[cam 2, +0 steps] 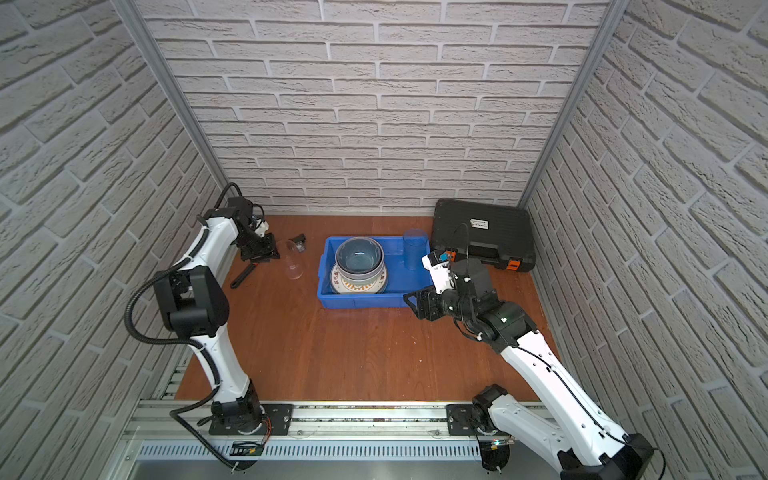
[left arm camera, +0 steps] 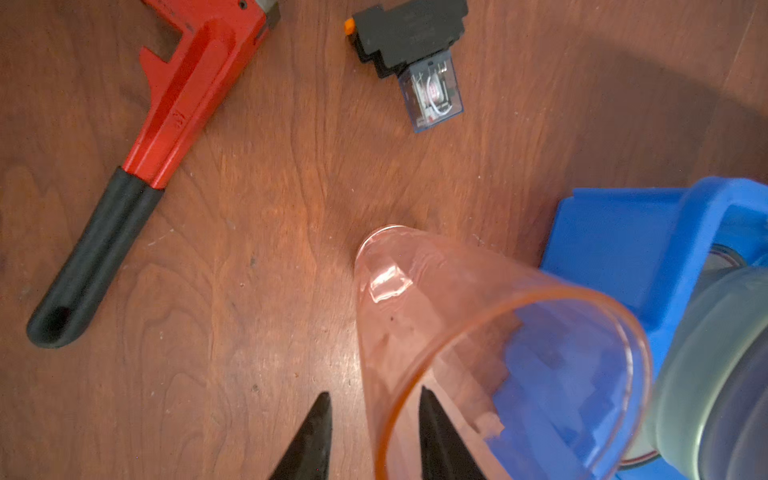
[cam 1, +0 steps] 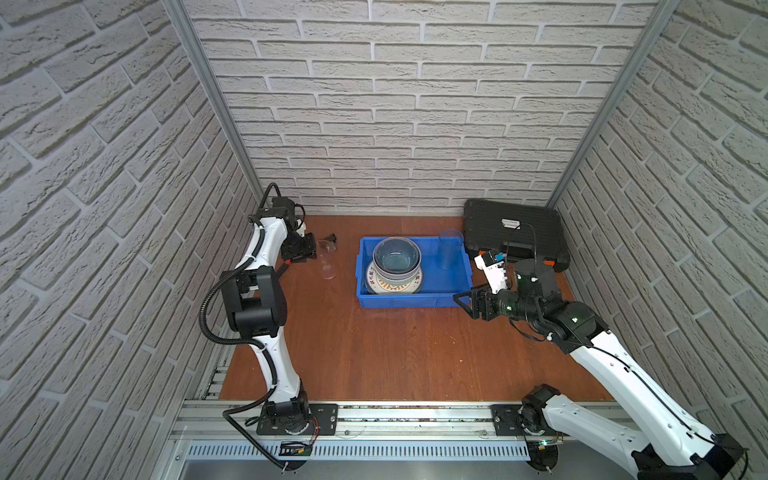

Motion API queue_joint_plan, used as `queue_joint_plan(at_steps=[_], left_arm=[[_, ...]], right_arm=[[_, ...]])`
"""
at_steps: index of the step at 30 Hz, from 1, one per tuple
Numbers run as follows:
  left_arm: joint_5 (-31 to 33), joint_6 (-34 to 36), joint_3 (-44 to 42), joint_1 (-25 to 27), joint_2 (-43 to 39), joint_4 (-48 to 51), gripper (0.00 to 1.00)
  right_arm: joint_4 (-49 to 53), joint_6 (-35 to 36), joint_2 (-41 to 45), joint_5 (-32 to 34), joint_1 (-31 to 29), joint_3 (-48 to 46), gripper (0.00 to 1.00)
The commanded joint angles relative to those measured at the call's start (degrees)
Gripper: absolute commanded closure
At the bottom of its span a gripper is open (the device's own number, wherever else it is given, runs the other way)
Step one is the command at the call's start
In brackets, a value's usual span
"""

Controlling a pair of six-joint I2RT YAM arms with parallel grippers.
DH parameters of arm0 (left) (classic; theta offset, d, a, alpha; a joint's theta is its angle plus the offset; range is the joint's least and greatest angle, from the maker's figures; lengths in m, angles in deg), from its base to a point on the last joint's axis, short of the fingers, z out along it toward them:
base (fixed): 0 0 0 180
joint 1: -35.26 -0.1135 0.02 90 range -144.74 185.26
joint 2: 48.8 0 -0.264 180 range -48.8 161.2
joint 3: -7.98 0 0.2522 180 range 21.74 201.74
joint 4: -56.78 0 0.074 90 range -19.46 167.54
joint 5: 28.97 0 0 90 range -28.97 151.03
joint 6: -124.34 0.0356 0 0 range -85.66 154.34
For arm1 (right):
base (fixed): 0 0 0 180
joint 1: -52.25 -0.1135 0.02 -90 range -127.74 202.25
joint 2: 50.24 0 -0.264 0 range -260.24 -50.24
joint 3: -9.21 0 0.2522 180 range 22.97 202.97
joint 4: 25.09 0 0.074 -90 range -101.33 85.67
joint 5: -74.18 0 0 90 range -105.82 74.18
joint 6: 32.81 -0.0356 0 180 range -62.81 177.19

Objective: Place the mixed dishes into the plastic bin
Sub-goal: 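Move the left gripper to the pink cup while the right gripper draws back, then close the left gripper on the pink cup rim and lift it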

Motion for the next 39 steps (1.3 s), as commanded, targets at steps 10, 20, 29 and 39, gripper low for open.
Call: queue_joint_plan(at_steps=[10,20,29,39], left_arm=[[3.3,0.0,1.7,1.5,-2.2,2.7,0.97],[4.1,-1.7,-0.6,1.5,-11.4,1.7,1.0],[6.8,-4.6,-2.3,4.1,-25.0,2.0,1.0],[18.6,-10.6,-4.6,17.5,-37.7,2.6,1.0]], right_arm=[[0.2,-1.2,1.6,1.7,-0.6,-0.3,0.29],[1.4,-2.5,3.0,2.0,-1.1,1.0,0.31],[-0.7,-5.1,3.1,3.4,-4.3,3.9,0.34],[-4.5,-4.0,-5.2,8.1,-14.2,13.5,0.37]])
